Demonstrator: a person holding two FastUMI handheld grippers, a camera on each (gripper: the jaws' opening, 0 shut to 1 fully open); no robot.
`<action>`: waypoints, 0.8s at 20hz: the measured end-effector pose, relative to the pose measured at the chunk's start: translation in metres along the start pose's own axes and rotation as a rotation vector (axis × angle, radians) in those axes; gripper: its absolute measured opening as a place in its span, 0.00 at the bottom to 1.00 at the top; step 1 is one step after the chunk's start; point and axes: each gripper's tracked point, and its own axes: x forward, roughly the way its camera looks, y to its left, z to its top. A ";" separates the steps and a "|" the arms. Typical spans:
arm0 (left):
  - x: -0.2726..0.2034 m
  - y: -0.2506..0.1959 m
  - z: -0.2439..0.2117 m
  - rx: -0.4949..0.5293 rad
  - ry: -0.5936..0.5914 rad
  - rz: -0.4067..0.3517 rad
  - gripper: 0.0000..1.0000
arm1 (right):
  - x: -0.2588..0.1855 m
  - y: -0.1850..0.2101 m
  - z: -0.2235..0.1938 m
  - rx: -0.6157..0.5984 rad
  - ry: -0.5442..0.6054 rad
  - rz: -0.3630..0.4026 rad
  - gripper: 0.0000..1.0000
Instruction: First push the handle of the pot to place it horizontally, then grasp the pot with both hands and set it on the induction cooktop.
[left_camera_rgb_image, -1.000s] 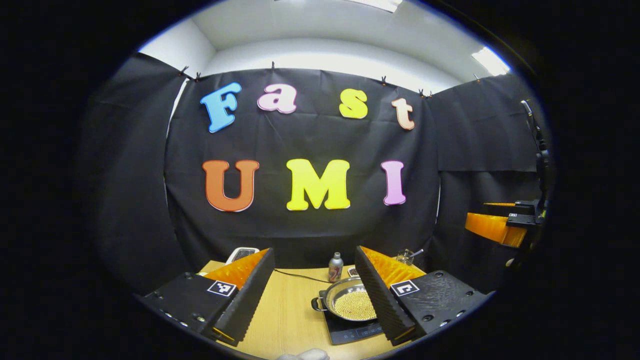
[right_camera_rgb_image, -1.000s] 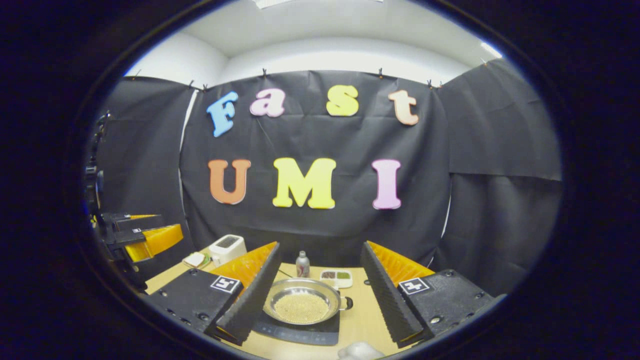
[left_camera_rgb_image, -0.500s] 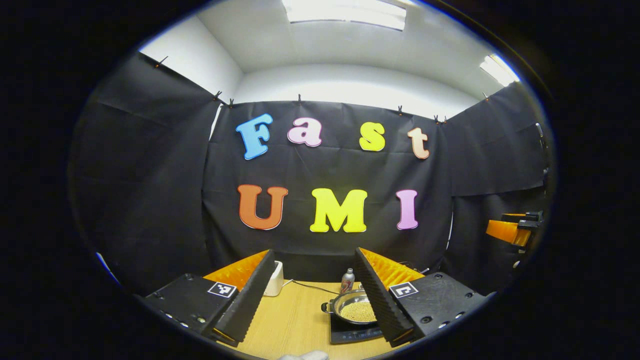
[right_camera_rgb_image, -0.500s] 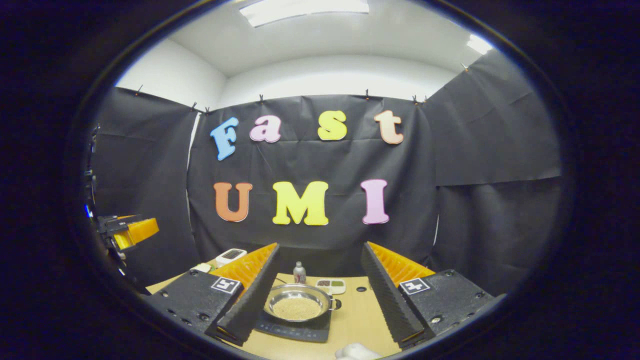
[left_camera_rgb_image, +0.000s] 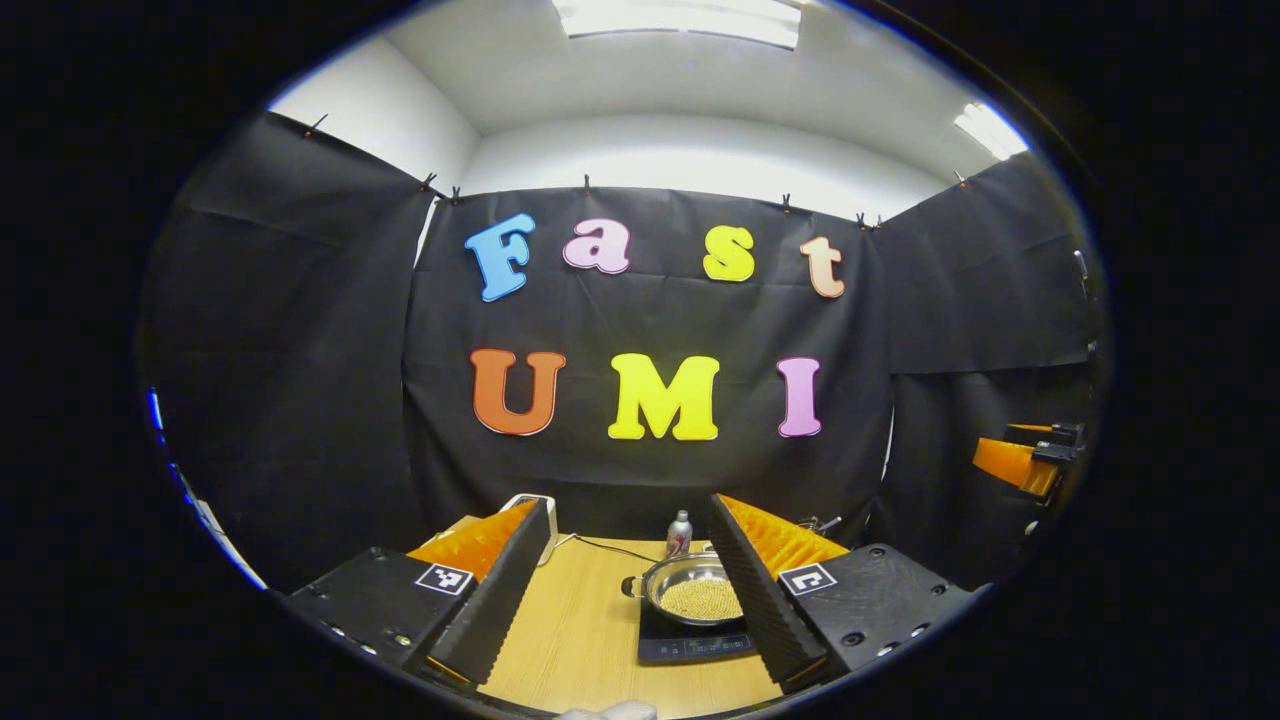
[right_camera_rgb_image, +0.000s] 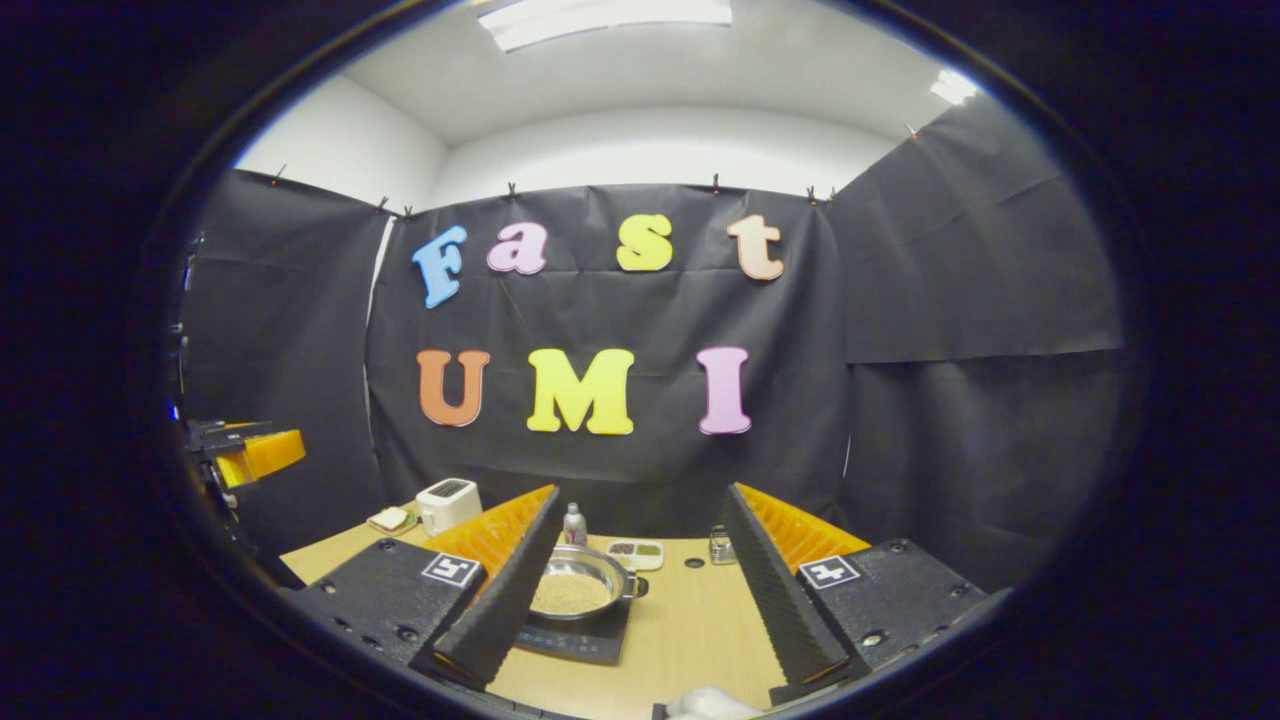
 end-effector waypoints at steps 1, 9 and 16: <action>-0.001 -0.003 0.002 -0.002 -0.002 -0.003 0.95 | 0.000 0.000 0.000 0.007 -0.001 0.001 1.00; 0.007 -0.009 0.006 -0.001 0.012 -0.019 0.95 | 0.003 -0.006 -0.001 0.028 0.010 -0.014 1.00; 0.018 -0.012 0.004 0.007 0.031 -0.033 0.95 | 0.009 -0.006 0.004 0.019 0.012 -0.021 1.00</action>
